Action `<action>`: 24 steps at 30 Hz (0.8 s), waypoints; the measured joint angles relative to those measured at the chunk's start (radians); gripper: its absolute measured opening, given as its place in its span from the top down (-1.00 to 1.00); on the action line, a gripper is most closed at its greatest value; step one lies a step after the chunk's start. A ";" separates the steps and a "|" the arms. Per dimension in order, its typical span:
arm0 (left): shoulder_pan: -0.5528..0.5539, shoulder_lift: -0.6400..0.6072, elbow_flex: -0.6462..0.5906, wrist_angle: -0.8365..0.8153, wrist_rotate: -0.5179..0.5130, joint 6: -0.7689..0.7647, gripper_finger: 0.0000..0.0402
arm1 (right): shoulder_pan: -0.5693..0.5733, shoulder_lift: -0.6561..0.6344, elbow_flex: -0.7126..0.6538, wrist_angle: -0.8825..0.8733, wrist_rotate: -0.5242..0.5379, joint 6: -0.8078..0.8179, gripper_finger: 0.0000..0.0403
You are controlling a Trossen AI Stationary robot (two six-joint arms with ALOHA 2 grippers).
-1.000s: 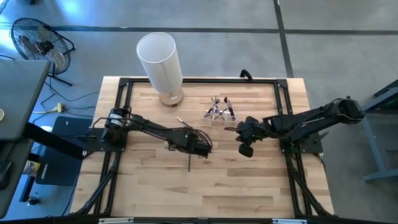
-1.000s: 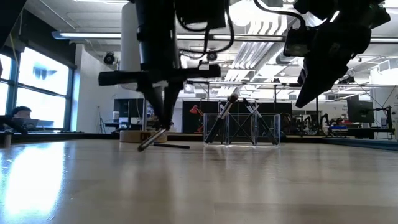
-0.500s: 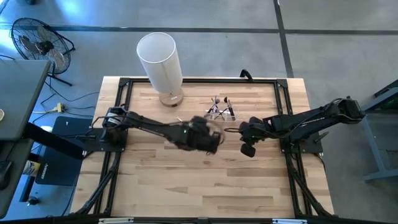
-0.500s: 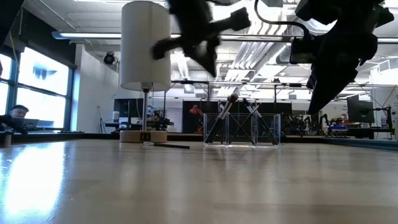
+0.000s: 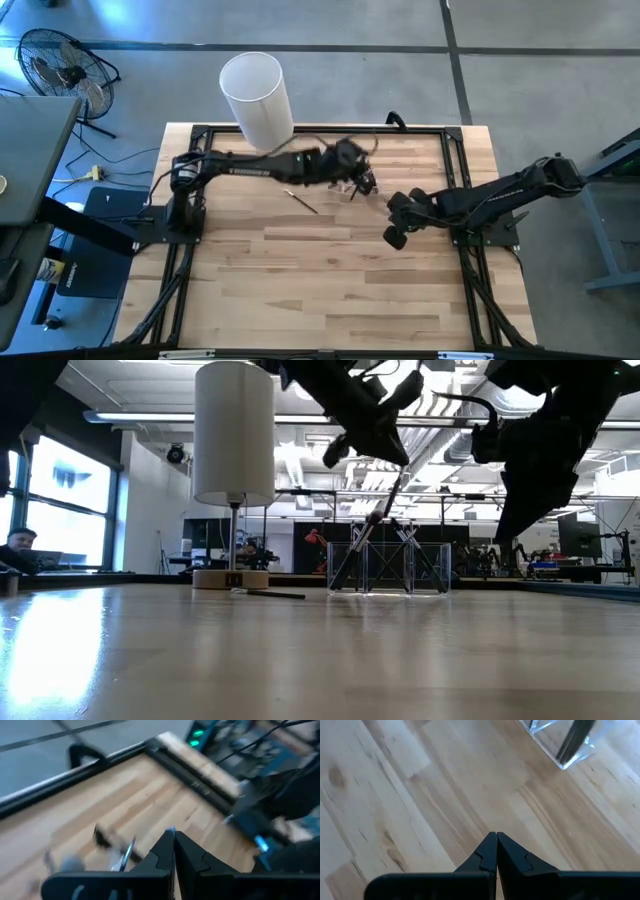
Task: Put items in baskets/containers
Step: Put the black eyeshadow brush into the transparent organizer
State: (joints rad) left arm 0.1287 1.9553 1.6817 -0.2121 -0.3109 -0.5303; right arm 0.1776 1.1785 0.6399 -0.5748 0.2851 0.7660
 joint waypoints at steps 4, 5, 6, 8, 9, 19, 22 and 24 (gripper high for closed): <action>0.088 0.000 0.000 0.140 0.212 0.082 1.00 | 0.018 -0.028 0.000 -0.034 0.065 0.103 1.00; 0.109 0.000 0.000 0.174 0.261 0.097 1.00 | 0.020 -0.035 0.000 -0.047 0.084 0.130 1.00; 0.129 0.000 0.000 0.207 0.310 0.113 1.00 | 0.020 -0.044 0.000 -0.061 0.095 0.156 1.00; 0.167 0.000 0.000 0.262 0.406 0.140 1.00 | 0.018 -0.055 0.000 -0.077 0.116 0.207 1.00; 0.184 0.000 0.000 0.287 0.458 0.156 1.00 | 0.018 -0.061 0.000 -0.084 0.124 0.228 1.00; 0.245 0.000 -0.008 0.362 0.780 0.399 1.00 | 0.000 -0.062 0.000 -0.095 0.137 0.363 1.00; 0.237 0.012 -0.029 0.365 0.800 0.425 1.00 | -0.010 -0.063 0.000 -0.095 0.129 0.389 1.00; 0.237 0.016 -0.047 0.364 0.804 0.444 1.00 | -0.010 -0.063 0.000 -0.094 0.128 0.408 1.00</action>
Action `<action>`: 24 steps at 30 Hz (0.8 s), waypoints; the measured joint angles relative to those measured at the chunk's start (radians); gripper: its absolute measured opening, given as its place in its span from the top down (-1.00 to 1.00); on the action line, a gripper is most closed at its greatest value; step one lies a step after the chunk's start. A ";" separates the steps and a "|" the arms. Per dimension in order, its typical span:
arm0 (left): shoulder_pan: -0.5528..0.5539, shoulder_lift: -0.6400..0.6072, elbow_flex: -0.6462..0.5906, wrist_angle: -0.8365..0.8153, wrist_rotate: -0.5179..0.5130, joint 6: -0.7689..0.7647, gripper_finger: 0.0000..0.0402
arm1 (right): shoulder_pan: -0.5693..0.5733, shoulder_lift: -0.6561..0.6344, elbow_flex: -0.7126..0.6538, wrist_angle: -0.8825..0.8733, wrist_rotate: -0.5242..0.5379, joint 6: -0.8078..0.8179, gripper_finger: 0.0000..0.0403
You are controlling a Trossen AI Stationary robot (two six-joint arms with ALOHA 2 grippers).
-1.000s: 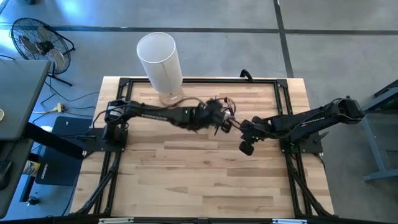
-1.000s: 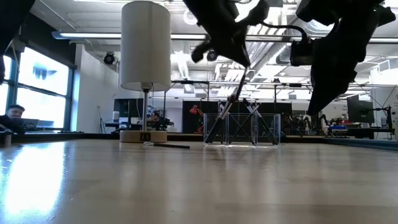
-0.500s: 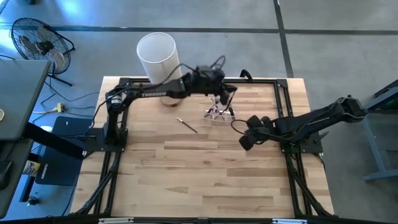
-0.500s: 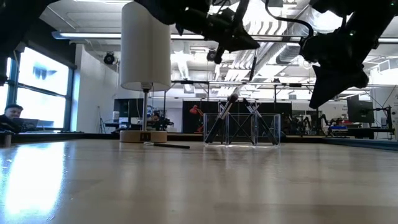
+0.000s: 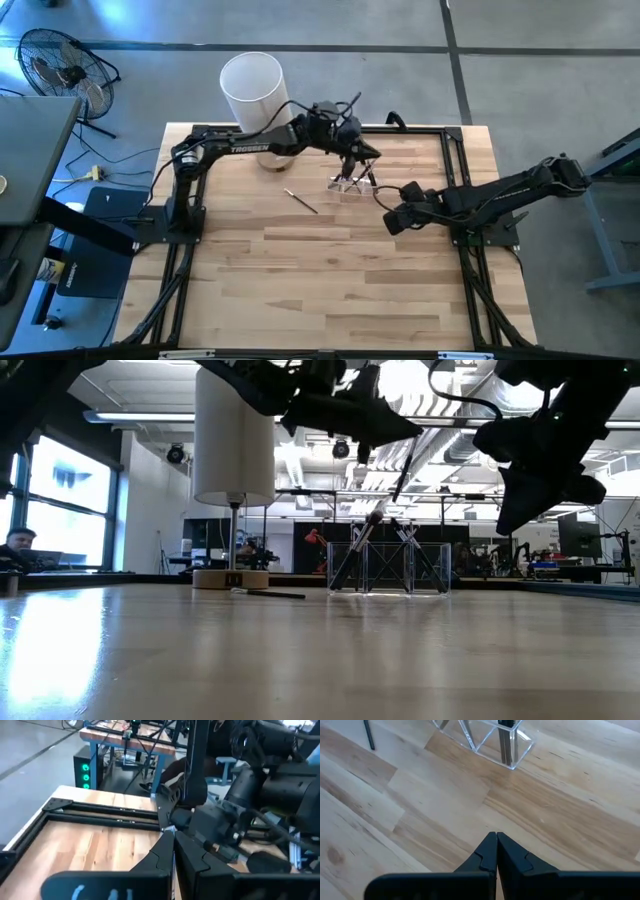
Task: Put items in baskets/containers
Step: Put the black eyeshadow brush into the transparent organizer
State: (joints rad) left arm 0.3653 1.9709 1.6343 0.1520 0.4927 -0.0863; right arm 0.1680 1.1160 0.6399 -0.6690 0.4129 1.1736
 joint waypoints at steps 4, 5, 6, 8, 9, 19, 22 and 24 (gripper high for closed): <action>0.001 -0.003 -0.045 0.030 0.000 0.053 1.00 | 0.000 0.000 0.000 0.004 -0.003 0.028 1.00; 0.002 -0.002 -0.058 0.039 -0.001 0.069 1.00 | 0.000 0.000 0.000 0.006 -0.003 0.033 1.00; 0.002 -0.001 -0.069 0.049 0.000 0.086 1.00 | 0.000 0.000 0.000 0.010 -0.003 0.035 1.00; 0.002 -0.001 -0.091 0.099 0.025 0.115 1.00 | 0.000 0.000 0.000 0.021 -0.003 0.035 1.00; 0.002 -0.001 -0.101 0.125 0.037 0.130 1.00 | 0.000 0.000 0.000 0.027 -0.003 0.035 1.00; 0.001 0.091 -0.112 0.158 0.066 0.115 1.00 | 0.000 0.000 0.000 0.050 0.002 0.072 1.00; 0.001 0.093 -0.112 0.153 0.058 0.130 1.00 | 0.000 0.000 0.000 0.053 0.009 0.084 1.00; 0.001 0.093 -0.112 0.152 0.039 0.161 1.00 | 0.000 0.000 0.000 0.054 0.010 0.085 1.00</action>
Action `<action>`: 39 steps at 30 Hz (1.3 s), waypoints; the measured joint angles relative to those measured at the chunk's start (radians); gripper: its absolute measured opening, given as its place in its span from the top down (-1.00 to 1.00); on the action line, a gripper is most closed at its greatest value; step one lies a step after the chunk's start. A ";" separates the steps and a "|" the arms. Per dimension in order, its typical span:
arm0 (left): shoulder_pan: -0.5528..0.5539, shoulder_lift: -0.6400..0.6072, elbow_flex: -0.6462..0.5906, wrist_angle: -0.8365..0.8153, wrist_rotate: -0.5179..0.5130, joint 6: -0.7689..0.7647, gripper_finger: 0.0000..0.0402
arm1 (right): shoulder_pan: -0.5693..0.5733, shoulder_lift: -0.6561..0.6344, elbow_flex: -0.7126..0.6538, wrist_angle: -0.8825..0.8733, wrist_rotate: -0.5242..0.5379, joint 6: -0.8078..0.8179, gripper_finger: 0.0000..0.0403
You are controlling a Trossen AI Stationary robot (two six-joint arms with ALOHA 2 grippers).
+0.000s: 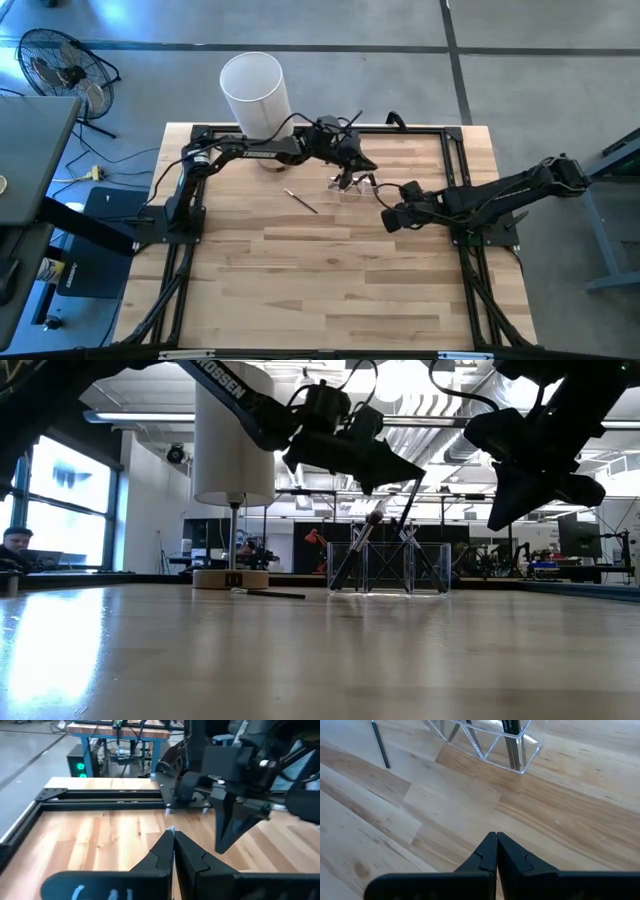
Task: Put items in baskets/containers
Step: Put the black eyeshadow brush into the transparent organizer
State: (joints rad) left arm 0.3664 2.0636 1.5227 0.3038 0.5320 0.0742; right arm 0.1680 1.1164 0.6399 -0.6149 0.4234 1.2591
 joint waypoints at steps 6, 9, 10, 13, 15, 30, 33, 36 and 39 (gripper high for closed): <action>0.001 0.000 0.000 -0.040 -0.038 0.010 1.00 | 0.000 0.000 0.000 0.000 0.001 0.002 1.00; -0.001 0.000 0.000 -0.083 -0.089 0.009 1.00 | 0.000 0.000 0.000 0.000 0.001 0.002 1.00; -0.004 0.000 0.000 -0.096 -0.114 0.007 0.99 | 0.000 0.000 0.000 0.000 0.001 0.002 1.00; -0.007 0.000 0.000 -0.136 -0.186 0.017 0.95 | 0.000 0.000 0.000 0.000 0.002 0.002 1.00; -0.007 0.000 0.000 -0.143 -0.214 0.028 0.90 | 0.000 0.000 0.000 0.000 0.012 0.002 1.00; -0.006 -0.029 0.001 -0.166 -0.231 0.019 0.25 | 0.000 0.000 0.000 0.022 0.035 -0.027 1.00; -0.007 -0.094 0.002 -0.199 -0.231 -0.029 0.21 | 0.000 0.000 0.000 0.023 0.035 -0.061 1.00; -0.013 -0.150 0.005 -0.231 -0.229 -0.118 0.22 | 0.000 0.000 0.000 0.034 0.035 -0.122 1.00; -0.027 -0.208 0.003 -0.324 -0.232 -0.242 0.25 | 0.000 0.000 0.000 0.048 0.028 -0.186 1.00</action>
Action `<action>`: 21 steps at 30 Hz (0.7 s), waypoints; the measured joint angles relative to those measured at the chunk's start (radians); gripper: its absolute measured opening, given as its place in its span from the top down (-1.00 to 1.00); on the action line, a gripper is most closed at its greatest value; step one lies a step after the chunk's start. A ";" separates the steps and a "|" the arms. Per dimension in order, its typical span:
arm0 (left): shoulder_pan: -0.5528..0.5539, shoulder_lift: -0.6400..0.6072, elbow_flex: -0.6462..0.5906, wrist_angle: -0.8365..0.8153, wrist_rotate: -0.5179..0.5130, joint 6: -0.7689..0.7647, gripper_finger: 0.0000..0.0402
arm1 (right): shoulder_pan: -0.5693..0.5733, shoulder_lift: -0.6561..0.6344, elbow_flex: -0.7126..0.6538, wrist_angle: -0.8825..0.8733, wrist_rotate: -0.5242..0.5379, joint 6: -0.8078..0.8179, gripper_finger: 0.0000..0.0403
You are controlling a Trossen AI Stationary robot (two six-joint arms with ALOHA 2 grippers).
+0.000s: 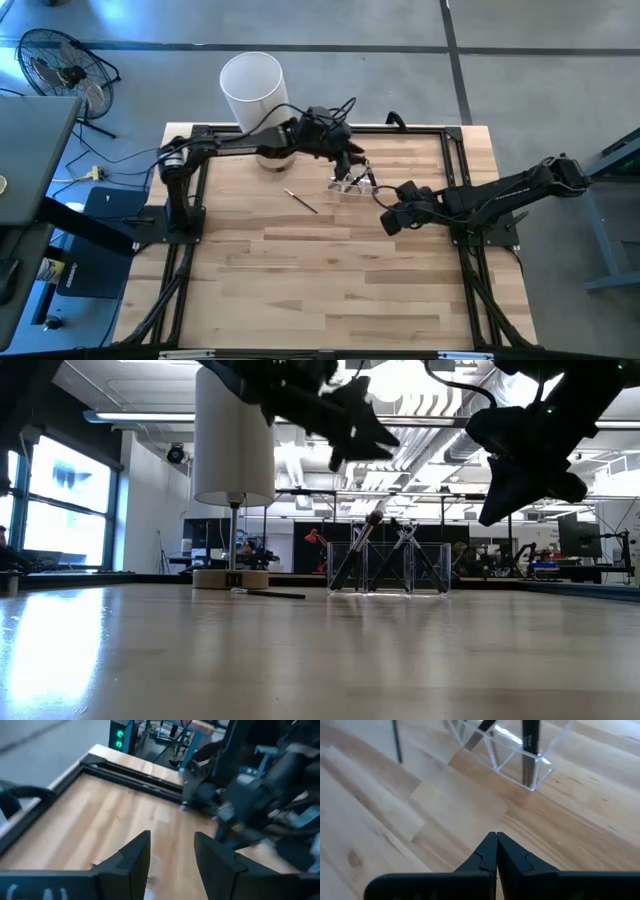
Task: Put items in baskets/containers
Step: Put the black eyeshadow brush into the transparent organizer
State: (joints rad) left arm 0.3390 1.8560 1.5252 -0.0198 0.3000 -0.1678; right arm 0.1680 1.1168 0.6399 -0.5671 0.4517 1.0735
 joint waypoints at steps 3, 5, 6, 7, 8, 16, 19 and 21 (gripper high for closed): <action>-0.031 -0.053 0.000 -0.088 -0.042 -0.116 0.30 | 0.000 0.000 0.000 0.013 -0.037 -0.060 1.00; -0.064 -0.079 0.000 -0.146 -0.076 -0.173 0.37 | 0.000 0.000 0.000 0.017 -0.068 -0.094 1.00; -0.084 -0.090 0.000 -0.181 -0.090 -0.196 0.42 | 0.000 0.000 0.000 0.018 -0.080 -0.112 1.00; -0.107 -0.098 0.000 -0.220 -0.107 -0.215 0.47 | 0.000 0.000 0.000 0.020 -0.087 -0.129 1.00; -0.134 -0.103 0.000 -0.257 -0.119 -0.229 0.53 | 0.000 0.000 0.000 0.021 -0.091 -0.141 1.00; -0.352 -0.105 -0.032 -0.597 -0.172 -0.343 0.96 | 0.000 0.000 0.000 0.100 -0.088 -0.236 1.00; -0.431 -0.105 -0.128 -0.547 -0.186 -0.392 0.97 | 0.000 0.000 0.000 0.139 -0.094 -0.267 1.00; -0.478 -0.108 -0.205 -0.464 -0.196 -0.426 0.99 | 0.000 0.000 -0.001 0.185 -0.106 -0.284 1.00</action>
State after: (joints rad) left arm -0.1393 1.7485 1.3200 -0.4836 0.1044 -0.5938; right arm 0.1684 1.1170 0.6393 -0.3823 0.3456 0.7892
